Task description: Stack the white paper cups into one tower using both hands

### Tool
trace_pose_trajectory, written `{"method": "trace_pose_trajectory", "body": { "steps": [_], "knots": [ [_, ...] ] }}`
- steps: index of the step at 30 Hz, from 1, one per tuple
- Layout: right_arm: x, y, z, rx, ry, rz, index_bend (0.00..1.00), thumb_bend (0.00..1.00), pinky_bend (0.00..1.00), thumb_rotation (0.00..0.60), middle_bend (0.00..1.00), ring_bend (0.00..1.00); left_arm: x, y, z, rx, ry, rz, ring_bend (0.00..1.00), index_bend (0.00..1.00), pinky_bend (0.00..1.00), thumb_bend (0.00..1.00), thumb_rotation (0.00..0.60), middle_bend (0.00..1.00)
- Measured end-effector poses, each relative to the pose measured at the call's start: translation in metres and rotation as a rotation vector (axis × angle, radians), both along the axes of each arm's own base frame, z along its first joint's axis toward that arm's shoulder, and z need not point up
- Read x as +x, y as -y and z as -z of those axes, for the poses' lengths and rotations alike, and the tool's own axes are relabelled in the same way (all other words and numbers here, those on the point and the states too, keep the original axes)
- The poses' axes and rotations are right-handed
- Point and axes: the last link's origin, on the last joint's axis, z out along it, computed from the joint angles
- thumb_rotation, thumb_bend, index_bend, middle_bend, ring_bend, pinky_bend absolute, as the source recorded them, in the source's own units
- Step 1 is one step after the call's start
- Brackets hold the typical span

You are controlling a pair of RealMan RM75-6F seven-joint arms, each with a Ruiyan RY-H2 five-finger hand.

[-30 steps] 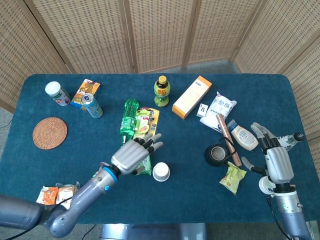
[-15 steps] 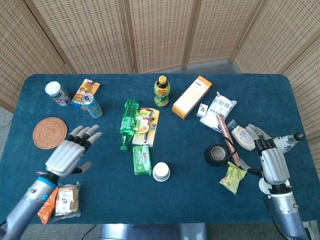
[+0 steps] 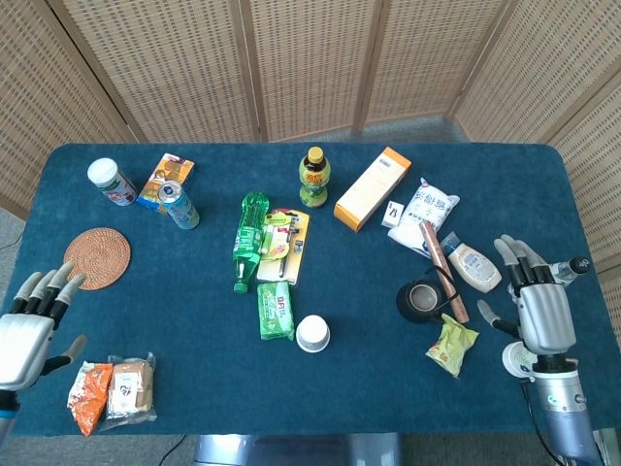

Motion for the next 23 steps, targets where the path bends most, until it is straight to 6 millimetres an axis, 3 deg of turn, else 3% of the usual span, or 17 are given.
{"method": "trace_pose_trajectory", "body": {
  "steps": [6,9,14,23],
  "knots": [
    [-0.002,-0.002,0.005,0.015,-0.097,0.084,0.03,0.21,0.08,0.600,0.00,0.00,-0.018,0.010,0.008,0.037,0.017,-0.007,0.00,0.00,0.00,0.36,0.600,0.00],
    [-0.002,-0.004,0.010,0.068,-0.127,0.102,0.01,0.12,0.01,0.600,0.00,0.00,-0.025,0.013,0.013,0.044,0.026,-0.042,0.00,0.00,0.00,0.36,0.600,0.00],
    [0.000,-0.007,0.015,0.152,-0.166,0.132,0.00,0.02,0.00,0.600,0.00,0.00,-0.029,0.011,0.015,0.023,0.019,-0.090,0.00,0.00,0.00,0.36,0.600,0.00],
    [0.000,-0.009,0.018,0.194,-0.212,0.160,0.00,0.00,0.00,0.600,0.00,0.00,-0.028,0.007,0.015,0.003,0.019,-0.091,0.00,0.00,0.00,0.36,0.600,0.00]
  ]
}}
